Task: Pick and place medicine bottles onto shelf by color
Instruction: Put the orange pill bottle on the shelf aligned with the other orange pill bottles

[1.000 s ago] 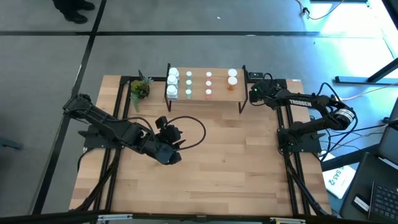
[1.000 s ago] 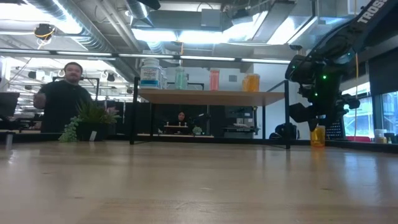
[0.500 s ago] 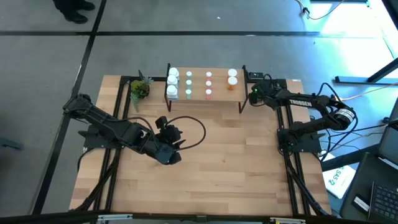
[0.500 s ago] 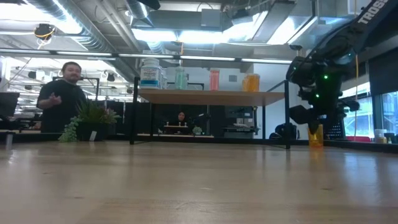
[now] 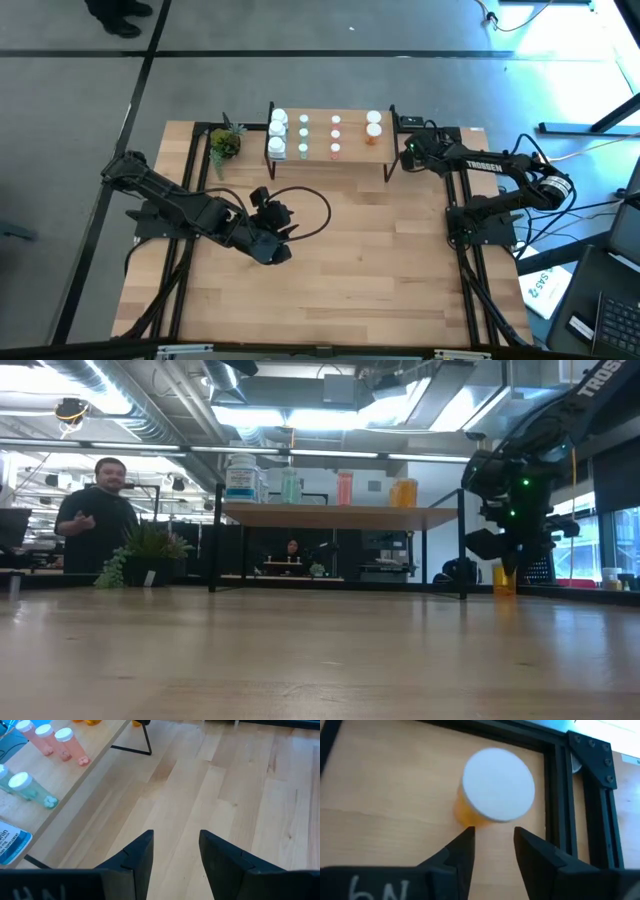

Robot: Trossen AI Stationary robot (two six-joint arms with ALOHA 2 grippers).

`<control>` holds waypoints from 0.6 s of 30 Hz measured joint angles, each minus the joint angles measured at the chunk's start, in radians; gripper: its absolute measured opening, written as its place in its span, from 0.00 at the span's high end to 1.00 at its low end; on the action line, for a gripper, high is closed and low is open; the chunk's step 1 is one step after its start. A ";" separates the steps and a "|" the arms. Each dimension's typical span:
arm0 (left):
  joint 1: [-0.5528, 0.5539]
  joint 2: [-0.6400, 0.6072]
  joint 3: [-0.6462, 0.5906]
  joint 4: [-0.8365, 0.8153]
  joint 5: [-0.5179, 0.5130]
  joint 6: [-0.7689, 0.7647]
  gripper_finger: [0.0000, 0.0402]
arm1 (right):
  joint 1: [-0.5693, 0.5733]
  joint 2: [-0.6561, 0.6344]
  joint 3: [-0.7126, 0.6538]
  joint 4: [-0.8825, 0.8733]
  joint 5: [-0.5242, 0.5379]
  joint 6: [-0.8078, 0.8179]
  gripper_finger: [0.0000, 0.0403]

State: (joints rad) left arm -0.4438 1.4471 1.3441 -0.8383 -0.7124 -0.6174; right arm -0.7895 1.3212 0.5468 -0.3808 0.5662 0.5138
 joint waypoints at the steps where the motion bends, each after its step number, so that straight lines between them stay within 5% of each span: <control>1: 0.000 0.000 0.000 0.000 0.000 0.000 0.62 | 0.000 -0.001 0.000 -0.009 -0.002 0.003 0.66; 10: 0.000 0.000 0.000 0.000 0.000 0.000 0.62 | 0.010 -0.089 0.002 -0.134 -0.155 0.028 0.69; 18: 0.001 0.000 0.000 -0.003 -0.001 0.023 0.62 | 0.078 -0.245 0.062 -0.316 -0.169 0.031 0.71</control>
State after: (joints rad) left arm -0.4426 1.4471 1.3441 -0.8413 -0.7129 -0.5945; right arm -0.7111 1.0766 0.6093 -0.6971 0.3969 0.5449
